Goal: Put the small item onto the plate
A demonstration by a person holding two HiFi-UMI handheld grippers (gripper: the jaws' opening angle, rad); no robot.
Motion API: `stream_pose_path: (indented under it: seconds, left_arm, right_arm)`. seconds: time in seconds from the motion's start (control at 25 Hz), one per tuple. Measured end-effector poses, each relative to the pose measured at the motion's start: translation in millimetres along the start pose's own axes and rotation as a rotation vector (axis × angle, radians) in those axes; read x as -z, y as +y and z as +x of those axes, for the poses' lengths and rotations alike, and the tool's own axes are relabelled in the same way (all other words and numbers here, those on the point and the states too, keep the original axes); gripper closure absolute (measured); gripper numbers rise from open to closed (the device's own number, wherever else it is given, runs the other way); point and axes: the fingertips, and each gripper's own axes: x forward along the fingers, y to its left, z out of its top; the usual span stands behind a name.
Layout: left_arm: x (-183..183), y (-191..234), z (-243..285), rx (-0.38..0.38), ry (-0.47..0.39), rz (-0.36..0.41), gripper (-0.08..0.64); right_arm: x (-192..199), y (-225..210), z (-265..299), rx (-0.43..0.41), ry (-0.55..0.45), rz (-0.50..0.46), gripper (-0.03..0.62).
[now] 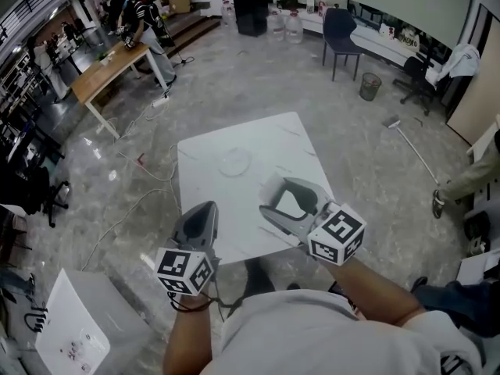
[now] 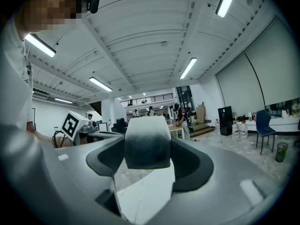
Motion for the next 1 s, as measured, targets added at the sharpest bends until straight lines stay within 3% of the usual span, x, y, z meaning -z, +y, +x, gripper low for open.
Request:
stream_pose_path:
  seconds: [0.48, 0.72, 1.0]
  left_arm:
    - [25, 144, 130, 0.053, 0.061, -0.059, 0.555]
    - [58, 216, 188, 0.06, 0.101, -0.069, 0.555]
    - [95, 262, 259, 0.063, 0.141, -0.096, 0.555]
  right_arm:
    - [35, -111, 151, 0.065, 0.096, 0.038, 0.301]
    - [73, -163, 230, 0.086, 0.174, 0.074, 0.301]
    - [126, -226, 293, 0.109, 0.268, 0.121, 0.301]
